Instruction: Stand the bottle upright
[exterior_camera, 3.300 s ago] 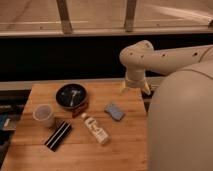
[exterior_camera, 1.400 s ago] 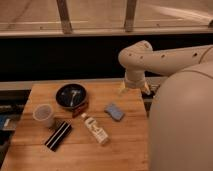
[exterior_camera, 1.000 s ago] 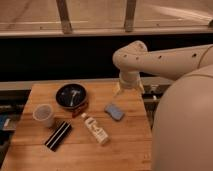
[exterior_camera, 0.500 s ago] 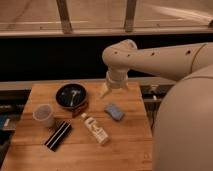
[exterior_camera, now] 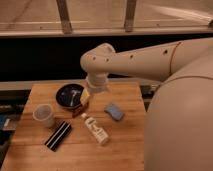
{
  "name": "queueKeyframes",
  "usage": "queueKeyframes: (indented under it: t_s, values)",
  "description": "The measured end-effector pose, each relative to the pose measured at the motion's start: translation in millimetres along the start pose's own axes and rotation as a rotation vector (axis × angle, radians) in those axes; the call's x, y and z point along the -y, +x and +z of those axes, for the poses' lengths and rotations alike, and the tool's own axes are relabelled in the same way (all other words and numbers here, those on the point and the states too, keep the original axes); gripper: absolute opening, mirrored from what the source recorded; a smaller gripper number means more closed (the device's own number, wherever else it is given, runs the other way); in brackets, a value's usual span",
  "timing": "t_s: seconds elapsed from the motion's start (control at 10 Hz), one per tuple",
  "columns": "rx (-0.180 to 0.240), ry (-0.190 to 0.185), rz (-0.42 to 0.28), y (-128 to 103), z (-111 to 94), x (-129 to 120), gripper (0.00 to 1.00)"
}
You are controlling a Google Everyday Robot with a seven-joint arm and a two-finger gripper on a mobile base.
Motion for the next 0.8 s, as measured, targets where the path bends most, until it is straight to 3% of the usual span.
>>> queueKeyframes:
  t_s: [0.1,0.5,0.6,0.8]
  values:
    - [0.014,-0.007,-0.044,-4.5,3.6,-18.1,0.80]
    - [0.008,-0.006,-0.045,-3.0,4.8,-18.0,0.80]
    - [-0.004,-0.005,-0.036,-2.1,5.9,-15.0,0.80]
    - [-0.069,0.001,-0.043,-1.3,26.8,-13.0,0.80]
